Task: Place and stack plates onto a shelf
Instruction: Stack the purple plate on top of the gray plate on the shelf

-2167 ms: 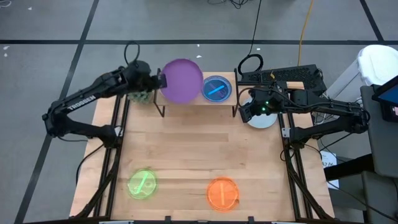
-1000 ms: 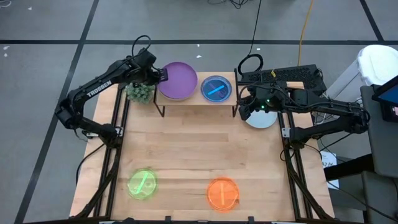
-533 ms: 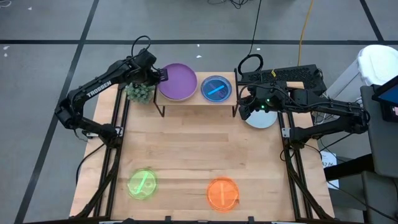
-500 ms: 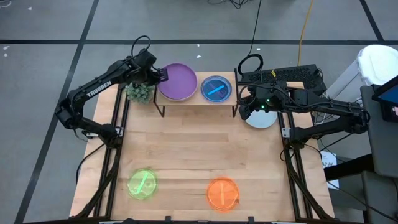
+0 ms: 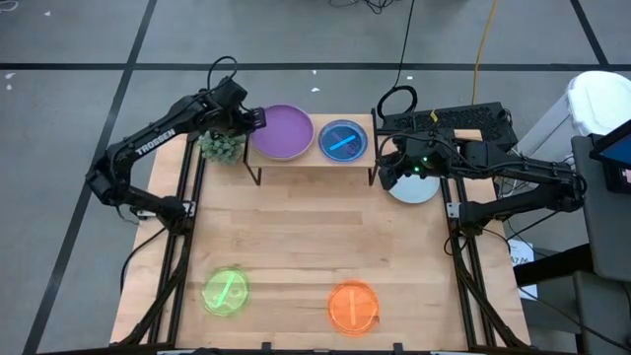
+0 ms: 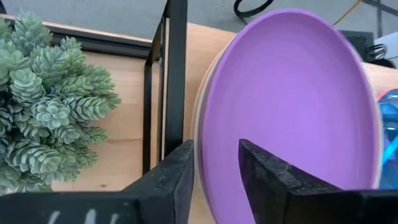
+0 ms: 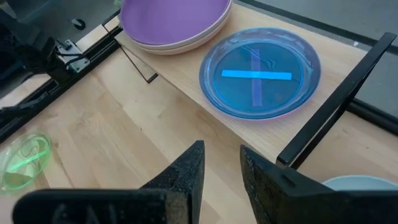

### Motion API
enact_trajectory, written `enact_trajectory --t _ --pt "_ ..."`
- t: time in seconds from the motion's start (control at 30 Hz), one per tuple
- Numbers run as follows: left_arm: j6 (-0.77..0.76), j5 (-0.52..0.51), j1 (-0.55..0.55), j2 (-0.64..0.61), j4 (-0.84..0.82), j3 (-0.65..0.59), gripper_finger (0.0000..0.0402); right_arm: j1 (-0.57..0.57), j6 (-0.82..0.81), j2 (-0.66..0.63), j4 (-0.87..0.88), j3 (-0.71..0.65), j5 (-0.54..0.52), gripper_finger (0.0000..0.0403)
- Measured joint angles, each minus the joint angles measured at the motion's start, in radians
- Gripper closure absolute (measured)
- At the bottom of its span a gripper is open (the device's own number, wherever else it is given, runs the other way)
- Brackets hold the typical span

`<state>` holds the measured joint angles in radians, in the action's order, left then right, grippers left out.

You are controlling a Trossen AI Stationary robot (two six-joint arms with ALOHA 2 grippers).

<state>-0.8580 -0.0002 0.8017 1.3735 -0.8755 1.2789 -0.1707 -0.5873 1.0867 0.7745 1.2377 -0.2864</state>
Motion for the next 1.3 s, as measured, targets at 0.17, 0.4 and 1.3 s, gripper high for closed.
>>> enact_trajectory --t 0.17,0.4,1.3 --pt "0.026 0.0 -0.002 -0.024 0.006 0.0 0.0269 0.0 -0.029 0.0 0.0 0.0 0.0 0.0314" --pt "0.1 -0.008 -0.002 -0.017 -0.06 0.0 0.0291 0.0 -0.037 0.0 0.0 0.0 0.003 0.0314" --pt "0.157 -0.038 -0.002 -0.041 -0.047 -0.001 0.0348 0.0 -0.056 0.0 0.002 0.0 0.032 0.0314"
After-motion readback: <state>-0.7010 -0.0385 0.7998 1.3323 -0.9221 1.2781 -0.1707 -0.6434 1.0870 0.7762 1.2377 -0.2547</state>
